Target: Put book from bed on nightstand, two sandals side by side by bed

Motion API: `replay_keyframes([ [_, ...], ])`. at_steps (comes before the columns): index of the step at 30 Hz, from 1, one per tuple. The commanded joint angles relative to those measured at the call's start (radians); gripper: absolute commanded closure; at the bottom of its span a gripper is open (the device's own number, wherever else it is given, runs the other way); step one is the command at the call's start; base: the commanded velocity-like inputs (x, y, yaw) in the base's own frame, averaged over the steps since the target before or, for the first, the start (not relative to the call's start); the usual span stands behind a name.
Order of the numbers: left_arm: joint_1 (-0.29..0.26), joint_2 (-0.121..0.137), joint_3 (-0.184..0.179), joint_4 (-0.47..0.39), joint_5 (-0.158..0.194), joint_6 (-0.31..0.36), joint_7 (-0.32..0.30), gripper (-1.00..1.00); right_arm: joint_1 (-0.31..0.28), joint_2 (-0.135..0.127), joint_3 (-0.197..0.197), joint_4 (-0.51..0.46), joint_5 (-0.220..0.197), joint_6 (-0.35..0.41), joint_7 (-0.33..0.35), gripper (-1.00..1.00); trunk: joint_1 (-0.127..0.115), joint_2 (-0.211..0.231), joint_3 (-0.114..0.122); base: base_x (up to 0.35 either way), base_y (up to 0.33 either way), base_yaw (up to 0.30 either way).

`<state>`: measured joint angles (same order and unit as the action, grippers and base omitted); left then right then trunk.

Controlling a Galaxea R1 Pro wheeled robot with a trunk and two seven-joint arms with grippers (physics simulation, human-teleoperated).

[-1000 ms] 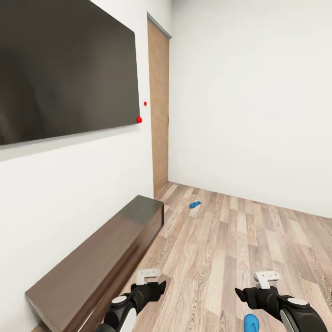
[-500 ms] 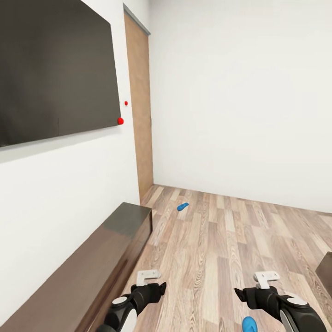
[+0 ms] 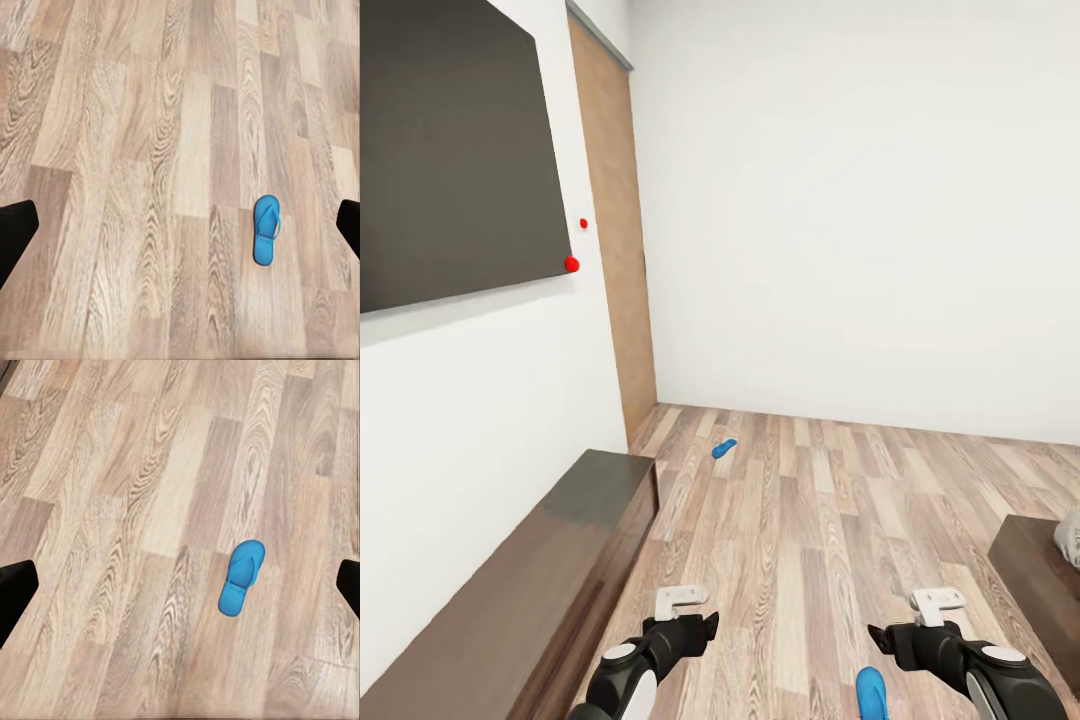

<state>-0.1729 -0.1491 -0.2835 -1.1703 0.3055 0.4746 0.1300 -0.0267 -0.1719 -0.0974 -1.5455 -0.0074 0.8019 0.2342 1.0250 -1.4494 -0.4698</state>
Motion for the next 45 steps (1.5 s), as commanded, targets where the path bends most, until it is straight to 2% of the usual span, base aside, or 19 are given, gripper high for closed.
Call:
replay_keyframes([
  [1, 0.0, 0.0, -0.002, -0.002, 0.011, 0.004, 0.009, -1.0, -0.001, 0.0, 0.0, -0.001, 0.0, 0.005, 0.004, -1.0, 0.0, -0.001, -0.001, 0.005, 0.003, -0.267],
  [15, 0.0, 0.0, -0.002, -0.002, 0.013, 0.004, 0.002, -1.0, -0.001, 0.0, 0.001, -0.001, 0.0, 0.005, 0.004, -1.0, 0.0, -0.001, -0.001, 0.101, 0.101, -0.215],
  [27, 0.0, -0.001, -0.002, 0.008, 0.012, 0.009, -0.005, -1.0, -0.001, 0.0, 0.003, -0.001, 0.0, 0.005, 0.004, -1.0, 0.0, -0.001, -0.001, 0.245, 0.185, -0.024],
  [45, 0.0, -0.001, -0.002, 0.011, 0.007, 0.009, -0.007, -1.0, -0.001, 0.0, 0.004, -0.001, 0.0, 0.005, 0.004, -1.0, 0.0, -0.001, -0.001, 0.32, 0.017, -0.001],
])
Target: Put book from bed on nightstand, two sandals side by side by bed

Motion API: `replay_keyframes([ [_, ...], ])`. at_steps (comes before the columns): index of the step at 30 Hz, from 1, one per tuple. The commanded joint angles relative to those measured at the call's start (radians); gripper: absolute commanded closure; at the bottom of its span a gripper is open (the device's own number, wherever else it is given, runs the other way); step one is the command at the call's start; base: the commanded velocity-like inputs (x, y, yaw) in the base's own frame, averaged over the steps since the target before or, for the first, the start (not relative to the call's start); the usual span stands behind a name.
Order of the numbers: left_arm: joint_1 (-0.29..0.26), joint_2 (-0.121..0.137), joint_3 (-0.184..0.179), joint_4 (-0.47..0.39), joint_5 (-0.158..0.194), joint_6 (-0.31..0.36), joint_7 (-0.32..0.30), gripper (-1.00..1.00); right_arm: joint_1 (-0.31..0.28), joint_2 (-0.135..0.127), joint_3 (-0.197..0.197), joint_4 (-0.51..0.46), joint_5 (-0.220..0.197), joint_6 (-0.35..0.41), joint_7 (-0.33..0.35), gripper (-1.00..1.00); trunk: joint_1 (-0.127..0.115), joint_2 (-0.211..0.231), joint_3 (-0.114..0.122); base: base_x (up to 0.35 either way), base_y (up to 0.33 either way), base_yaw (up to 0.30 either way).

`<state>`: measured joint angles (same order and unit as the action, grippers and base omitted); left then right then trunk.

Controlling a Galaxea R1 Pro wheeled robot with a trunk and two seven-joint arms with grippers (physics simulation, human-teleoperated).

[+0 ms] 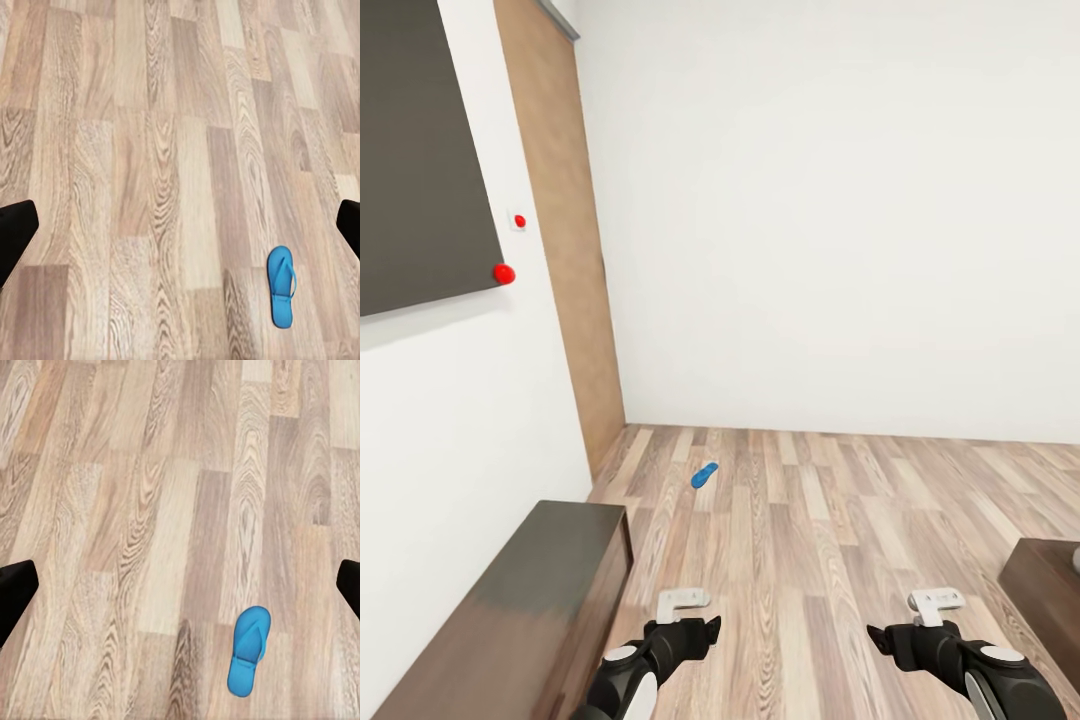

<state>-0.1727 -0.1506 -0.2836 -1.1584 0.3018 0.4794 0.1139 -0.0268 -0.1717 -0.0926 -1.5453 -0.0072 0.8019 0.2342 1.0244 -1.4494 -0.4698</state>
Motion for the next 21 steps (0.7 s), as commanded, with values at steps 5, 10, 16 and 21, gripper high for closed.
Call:
replay_keyframes([
  [5, -0.001, 0.0, -0.002, -0.001, 0.01, 0.004, 0.009, -1.0, -0.001, 0.0, -0.001, -0.001, 0.0, 0.005, 0.004, -1.0, 0.001, -0.001, -0.001, 0.327, 0.001, 0.0],
  [10, -0.001, 0.0, -0.002, -0.001, 0.01, 0.004, 0.009, -1.0, -0.001, 0.0, -0.001, -0.001, 0.0, 0.005, 0.004, -1.0, 0.001, -0.001, -0.001, 0.327, 0.0, 0.0],
  [16, -0.001, 0.0, -0.002, -0.001, 0.01, 0.004, 0.009, -1.0, -0.001, 0.0, -0.001, -0.001, 0.0, 0.005, 0.004, -1.0, 0.001, -0.001, -0.001, 0.327, 0.0, 0.0],
  [21, -0.001, 0.0, -0.002, -0.001, 0.01, 0.004, 0.009, -1.0, -0.001, 0.0, -0.001, -0.001, 0.0, 0.005, 0.004, -1.0, 0.001, -0.001, -0.001, 0.327, 0.0, 0.0],
])
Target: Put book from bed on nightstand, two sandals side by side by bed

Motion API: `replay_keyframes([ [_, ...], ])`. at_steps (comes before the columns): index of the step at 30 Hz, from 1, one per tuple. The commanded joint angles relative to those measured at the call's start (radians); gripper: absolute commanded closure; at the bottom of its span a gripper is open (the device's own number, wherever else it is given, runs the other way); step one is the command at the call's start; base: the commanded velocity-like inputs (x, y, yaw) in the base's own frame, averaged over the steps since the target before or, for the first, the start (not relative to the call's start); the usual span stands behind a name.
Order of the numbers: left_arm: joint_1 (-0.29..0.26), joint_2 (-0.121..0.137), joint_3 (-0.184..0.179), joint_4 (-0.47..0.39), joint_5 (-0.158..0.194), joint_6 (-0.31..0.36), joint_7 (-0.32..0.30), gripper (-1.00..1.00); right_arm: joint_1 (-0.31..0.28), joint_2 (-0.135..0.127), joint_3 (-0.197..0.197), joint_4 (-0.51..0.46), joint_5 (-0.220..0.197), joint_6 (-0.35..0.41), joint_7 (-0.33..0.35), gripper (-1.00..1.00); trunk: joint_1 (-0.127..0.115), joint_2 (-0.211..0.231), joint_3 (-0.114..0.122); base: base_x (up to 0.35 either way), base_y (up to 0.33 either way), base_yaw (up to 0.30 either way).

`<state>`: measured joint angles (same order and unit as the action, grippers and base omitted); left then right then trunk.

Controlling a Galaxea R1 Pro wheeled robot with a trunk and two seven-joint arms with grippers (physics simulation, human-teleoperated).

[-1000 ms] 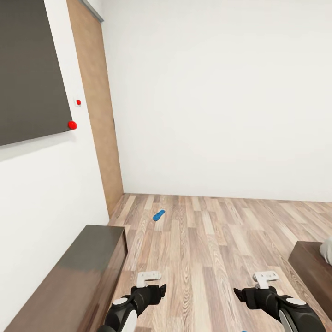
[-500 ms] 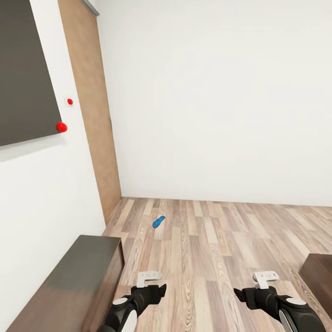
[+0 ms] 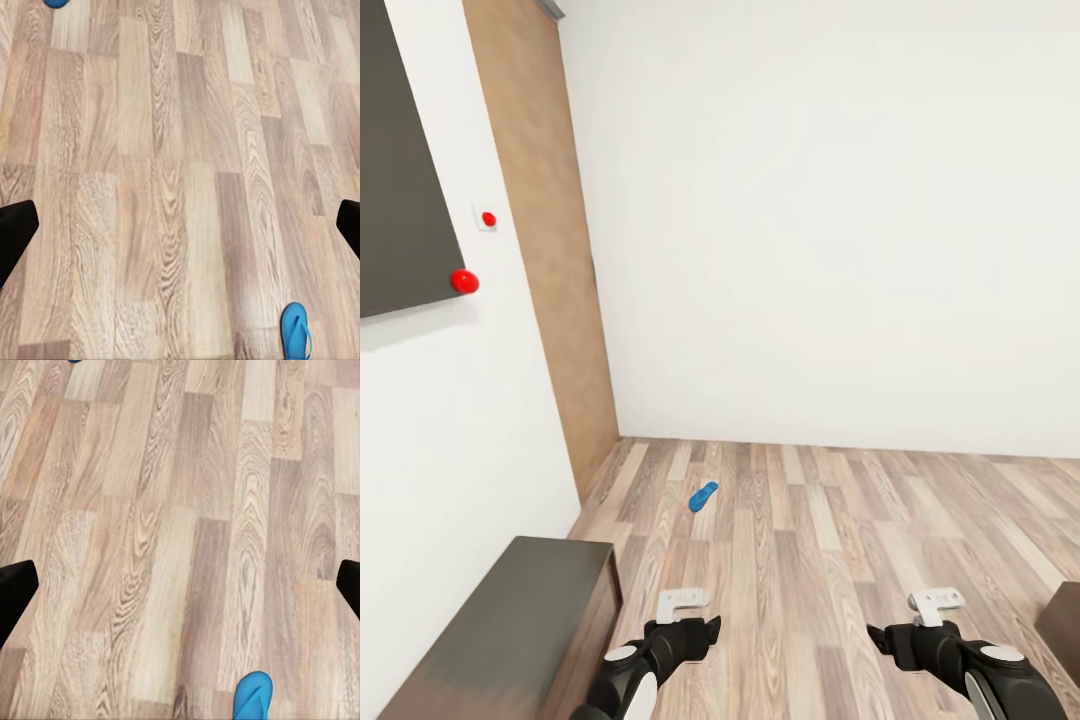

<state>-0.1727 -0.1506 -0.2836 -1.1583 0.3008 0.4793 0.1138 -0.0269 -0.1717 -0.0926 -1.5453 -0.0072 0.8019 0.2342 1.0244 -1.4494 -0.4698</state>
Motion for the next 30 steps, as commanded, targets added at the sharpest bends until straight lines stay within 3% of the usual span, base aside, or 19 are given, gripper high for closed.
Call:
replay_keyframes([
  [1, -0.001, 0.0, -0.002, -0.001, 0.011, 0.004, 0.009, -1.0, -0.001, 0.0, -0.001, -0.001, 0.0, 0.005, 0.004, -1.0, 0.001, -0.001, -0.001, 0.327, 0.0, 0.0],
  [12, -0.001, 0.0, -0.002, -0.001, 0.011, 0.004, 0.009, -1.0, -0.001, 0.0, -0.001, -0.001, 0.0, 0.005, 0.004, -1.0, 0.001, -0.001, -0.001, 0.327, 0.0, -0.006],
  [30, -0.001, 0.0, -0.002, -0.002, 0.01, 0.004, 0.009, -1.0, 0.0, 0.001, -0.001, 0.001, 0.0, 0.005, 0.004, -1.0, 0.001, -0.001, -0.001, 0.327, 0.0, -0.154],
])
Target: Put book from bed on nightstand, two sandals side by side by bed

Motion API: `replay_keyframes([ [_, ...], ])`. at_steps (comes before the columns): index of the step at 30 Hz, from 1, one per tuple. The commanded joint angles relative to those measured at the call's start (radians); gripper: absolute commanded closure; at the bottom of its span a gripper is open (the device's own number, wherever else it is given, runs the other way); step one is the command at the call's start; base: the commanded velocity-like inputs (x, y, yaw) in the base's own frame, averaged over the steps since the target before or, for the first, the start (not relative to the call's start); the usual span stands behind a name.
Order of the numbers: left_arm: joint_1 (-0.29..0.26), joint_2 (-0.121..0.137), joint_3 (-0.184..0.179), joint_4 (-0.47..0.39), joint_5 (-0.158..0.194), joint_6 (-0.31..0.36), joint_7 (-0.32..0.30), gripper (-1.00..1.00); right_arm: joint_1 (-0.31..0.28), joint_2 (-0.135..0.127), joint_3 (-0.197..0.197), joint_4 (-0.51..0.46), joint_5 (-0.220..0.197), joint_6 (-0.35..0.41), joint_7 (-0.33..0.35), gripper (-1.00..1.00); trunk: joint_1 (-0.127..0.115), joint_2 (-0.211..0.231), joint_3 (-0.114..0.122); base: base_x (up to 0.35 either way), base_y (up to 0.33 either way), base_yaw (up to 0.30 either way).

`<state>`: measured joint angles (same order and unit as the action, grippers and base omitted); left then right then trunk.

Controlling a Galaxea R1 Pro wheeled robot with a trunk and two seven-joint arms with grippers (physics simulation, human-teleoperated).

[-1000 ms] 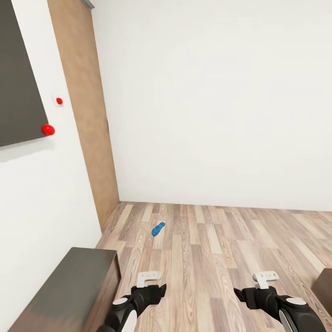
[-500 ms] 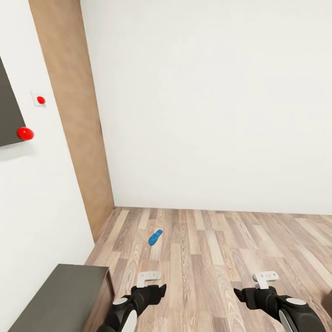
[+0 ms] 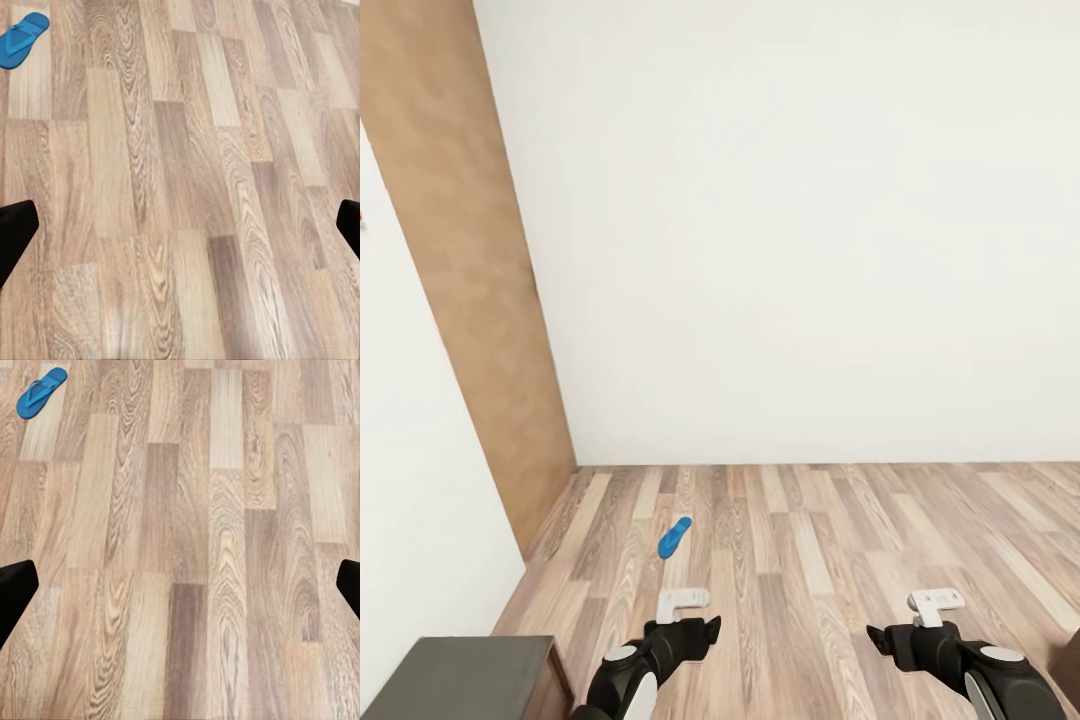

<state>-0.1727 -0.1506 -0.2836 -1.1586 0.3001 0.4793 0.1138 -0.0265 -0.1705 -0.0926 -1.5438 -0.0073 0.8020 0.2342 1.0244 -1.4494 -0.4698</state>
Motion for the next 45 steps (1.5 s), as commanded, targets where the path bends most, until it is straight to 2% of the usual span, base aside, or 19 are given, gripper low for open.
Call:
replay_keyframes([
  [1, -0.001, 0.0, -0.002, -0.001, 0.011, 0.004, 0.009, -1.0, -0.001, -0.001, -0.001, 0.0, -0.001, 0.005, 0.004, -1.0, 0.001, -0.001, -0.001, 0.327, 0.0, -0.02],
  [45, -0.004, 0.001, 0.005, 0.024, 0.02, 0.005, 0.025, -1.0, -0.001, 0.002, -0.002, 0.013, -0.001, -0.02, 0.004, -1.0, 0.001, -0.001, -0.001, 0.327, 0.0, -0.002],
])
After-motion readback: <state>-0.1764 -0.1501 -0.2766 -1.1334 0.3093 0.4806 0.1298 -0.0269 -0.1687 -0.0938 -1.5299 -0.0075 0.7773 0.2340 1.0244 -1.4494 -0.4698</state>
